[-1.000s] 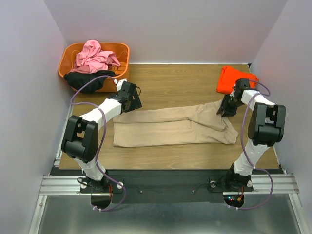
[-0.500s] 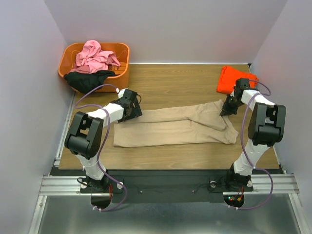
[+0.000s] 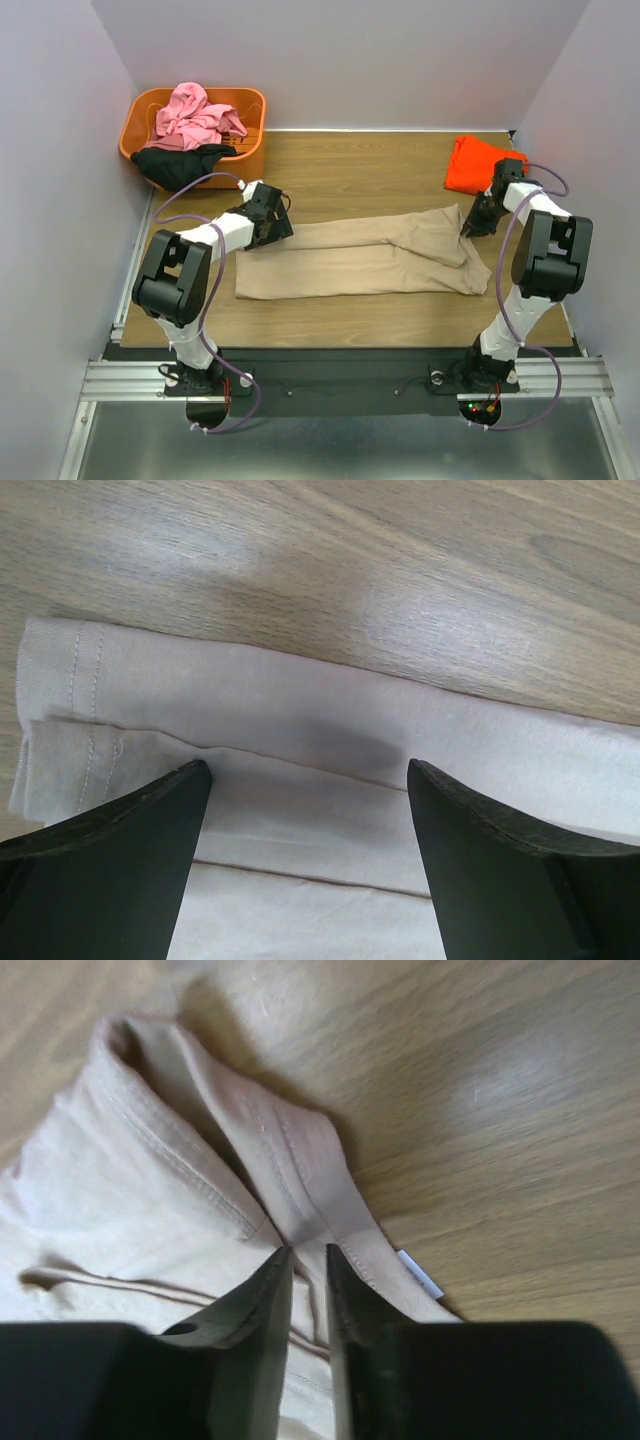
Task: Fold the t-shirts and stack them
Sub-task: Fold the tshirt
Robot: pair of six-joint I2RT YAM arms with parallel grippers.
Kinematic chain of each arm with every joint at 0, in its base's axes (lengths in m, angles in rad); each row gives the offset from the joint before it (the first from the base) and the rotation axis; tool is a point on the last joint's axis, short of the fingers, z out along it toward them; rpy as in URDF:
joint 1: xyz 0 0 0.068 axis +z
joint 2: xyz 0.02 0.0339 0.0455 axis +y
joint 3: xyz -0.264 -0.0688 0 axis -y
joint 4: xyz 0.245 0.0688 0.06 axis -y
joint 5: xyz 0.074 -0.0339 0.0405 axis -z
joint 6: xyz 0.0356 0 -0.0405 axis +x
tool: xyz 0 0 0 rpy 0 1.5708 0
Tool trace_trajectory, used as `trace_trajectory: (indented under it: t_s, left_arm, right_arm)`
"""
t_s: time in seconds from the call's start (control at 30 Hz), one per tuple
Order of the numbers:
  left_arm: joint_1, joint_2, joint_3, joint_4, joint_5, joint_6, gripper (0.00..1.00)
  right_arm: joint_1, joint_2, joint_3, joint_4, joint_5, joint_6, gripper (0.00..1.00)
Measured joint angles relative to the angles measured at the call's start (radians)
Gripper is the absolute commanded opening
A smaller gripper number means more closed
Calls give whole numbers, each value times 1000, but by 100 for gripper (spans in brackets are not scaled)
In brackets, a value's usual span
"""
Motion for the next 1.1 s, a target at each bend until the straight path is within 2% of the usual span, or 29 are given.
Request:
trace_trajectory:
  t_s: [0.27, 0.5, 1.0, 1.1]
  left_arm:
    - [3, -109, 20, -95, -74, -17, 93]
    - [46, -118, 40, -129, -126, -18, 74]
    - [104, -42, -2, -118, -149, -16, 74]
    - [109, -24, -3, -110, -149, -16, 68]
  right_arm:
    - [-2, 0, 33, 1, -31, -4, 38]
    - [-2, -1, 33, 2, -50, -9, 39]
    - [-2, -29, 30, 2, -71, -10, 39]
    - [-2, -41, 30, 2, -71, -10, 40]
